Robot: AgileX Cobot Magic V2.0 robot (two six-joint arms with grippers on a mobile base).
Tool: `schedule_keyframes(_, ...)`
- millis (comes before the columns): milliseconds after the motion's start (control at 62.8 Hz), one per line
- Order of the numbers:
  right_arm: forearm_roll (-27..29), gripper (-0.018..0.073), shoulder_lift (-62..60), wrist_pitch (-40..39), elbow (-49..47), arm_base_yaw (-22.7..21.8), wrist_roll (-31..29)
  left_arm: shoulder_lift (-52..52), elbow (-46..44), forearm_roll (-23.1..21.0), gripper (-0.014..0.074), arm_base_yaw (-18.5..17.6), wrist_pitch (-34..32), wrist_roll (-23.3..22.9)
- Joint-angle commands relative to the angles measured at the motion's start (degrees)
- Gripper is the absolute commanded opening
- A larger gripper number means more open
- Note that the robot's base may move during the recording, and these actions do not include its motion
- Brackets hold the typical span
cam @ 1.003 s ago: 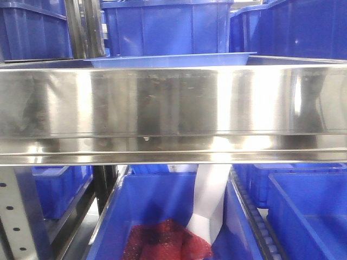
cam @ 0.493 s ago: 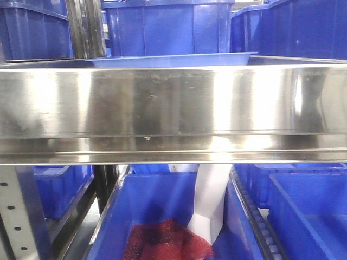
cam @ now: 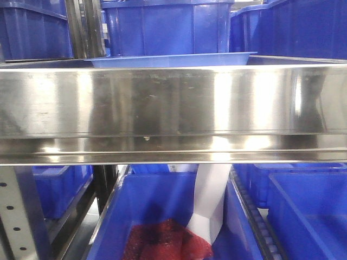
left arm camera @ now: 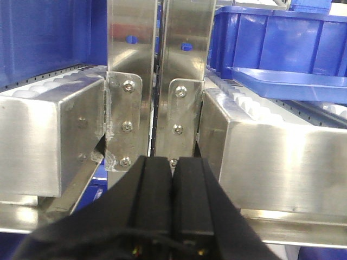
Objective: Grab blue tray and place on right shelf
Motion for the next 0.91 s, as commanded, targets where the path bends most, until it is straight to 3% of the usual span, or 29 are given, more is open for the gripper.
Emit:
schedule_keyframes(0,-0.72,0.0055,0.50,-5.00,-1.69,0.08,-0.80,-0.84,1.73,-0.48,-0.0048,0.11,-5.59,0.10)
schedule_keyframes(509,-0.64,0.0055,0.50,-5.33,-1.54,0.08,-0.80,-0.84,1.73,-0.48,-0.0048,0.11,-5.59,0.10)
schedule_keyframes(605,3.88,0.0055,0.50,-4.89,-1.09,-0.40,-0.89,-0.84,1.73,-0.48,-0.0048,0.11,-5.59,0.10)
schedule_keyframes(748,5.55,0.0055,0.24,-2.96,-0.30,-5.64,-2.54,-0.84,1.73,-0.48,-0.0048,0.11,-5.59,0.10)
schedule_keyframes(891,8.85,0.0055,-2.51,-4.09,3.77,-13.62,-3.28,-0.84,1.73,-0.48,-0.0048,0.11,-5.59,0.10)
